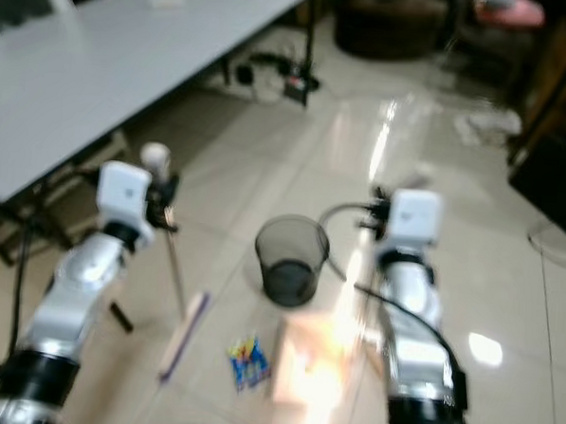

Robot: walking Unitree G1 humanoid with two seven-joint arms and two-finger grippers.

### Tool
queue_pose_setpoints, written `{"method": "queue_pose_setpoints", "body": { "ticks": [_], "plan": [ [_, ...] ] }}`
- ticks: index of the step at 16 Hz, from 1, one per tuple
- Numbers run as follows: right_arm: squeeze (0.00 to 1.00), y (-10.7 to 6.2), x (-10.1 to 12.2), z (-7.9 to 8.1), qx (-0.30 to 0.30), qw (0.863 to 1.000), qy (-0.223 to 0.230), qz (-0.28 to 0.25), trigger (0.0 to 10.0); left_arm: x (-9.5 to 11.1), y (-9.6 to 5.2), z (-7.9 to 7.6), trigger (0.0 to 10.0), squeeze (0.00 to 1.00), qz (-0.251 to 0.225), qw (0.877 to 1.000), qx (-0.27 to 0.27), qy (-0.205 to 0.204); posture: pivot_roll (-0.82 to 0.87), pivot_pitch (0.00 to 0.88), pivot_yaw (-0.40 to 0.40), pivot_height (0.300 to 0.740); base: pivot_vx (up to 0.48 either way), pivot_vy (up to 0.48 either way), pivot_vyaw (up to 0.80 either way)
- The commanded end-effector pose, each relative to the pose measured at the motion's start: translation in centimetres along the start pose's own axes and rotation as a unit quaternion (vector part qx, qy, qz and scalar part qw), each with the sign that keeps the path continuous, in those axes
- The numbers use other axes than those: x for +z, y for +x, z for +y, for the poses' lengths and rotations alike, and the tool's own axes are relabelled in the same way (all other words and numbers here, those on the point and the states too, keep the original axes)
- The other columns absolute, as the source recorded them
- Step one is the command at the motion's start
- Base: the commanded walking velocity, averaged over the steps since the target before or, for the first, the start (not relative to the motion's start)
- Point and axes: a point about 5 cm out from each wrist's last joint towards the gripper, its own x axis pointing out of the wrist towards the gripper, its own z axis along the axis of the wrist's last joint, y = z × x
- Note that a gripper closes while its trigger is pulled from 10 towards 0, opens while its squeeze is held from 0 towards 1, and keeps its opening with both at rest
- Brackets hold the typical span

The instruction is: Sweep floor

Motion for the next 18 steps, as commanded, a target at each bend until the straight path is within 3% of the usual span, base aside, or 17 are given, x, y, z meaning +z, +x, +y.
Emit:
{"method": "queue_pose_setpoints", "body": {
  "ticks": [1,4,7,9,12,14,18],
  "plan": [
    [0.0,0.1,0.9,-0.6,-0.005,1.0,0.005,-0.025,10.0,0.9,0.2,-0.2,10.0,0.0,-0.018,1.0,-0.003,0.008,-0.01,0.028,0.065,0.74,0.364,0.0,0.0],
    [0.0,0.2,0.9,-0.4,0.005,1.0,-0.014,-0.022,10.0,0.7,0.1,0.2,10.0,0.0,-0.015,1.0,0.002,0.01,-0.01,0.037,0.063,0.74,0.364,0.0,0.0],
    [0.0,0.2,0.9,-0.2,0.005,1.0,-0.008,-0.025,10.0,0.7,0.0,0.3,10.0,0.0,-0.014,1.0,0.006,0.01,-0.01,0.047,0.061,0.74,0.365,0.0,0.73],
    [0.0,0.1,0.8,-0.4,-0.003,1.0,0.009,-0.021,10.0,0.6,-0.1,0.2,10.0,0.0,-0.012,1.0,0.004,0.01,-0.01,0.052,0.063,0.74,0.362,0.0,0.0],
    [0.0,-0.5,0.5,-0.5,-0.011,1.0,0.013,-0.021,10.0,-0.1,-0.2,-0.4,10.0,0.0,0.005,1.0,-0.012,0.007,-0.01,0.07,0.07,0.74,0.0,0.0,0.0],
    [0.0,-0.8,0.4,-0.5,-0.01,1.0,0.018,-0.024,10.0,-0.7,-0.1,0.1,10.0,0.0,0.018,1.0,0.007,0.003,0.0,0.081,0.065,0.74,0.0,0.0,0.0],
    [0.0,-0.7,-0.2,-0.8,0.01,0.999,-0.009,-0.032,10.0,-1.9,1.4,-0.1,10.0,0.0,0.037,0.999,0.018,-0.02,0.01,0.152,0.063,0.74,0.0,0.0,0.0]
  ]
}}
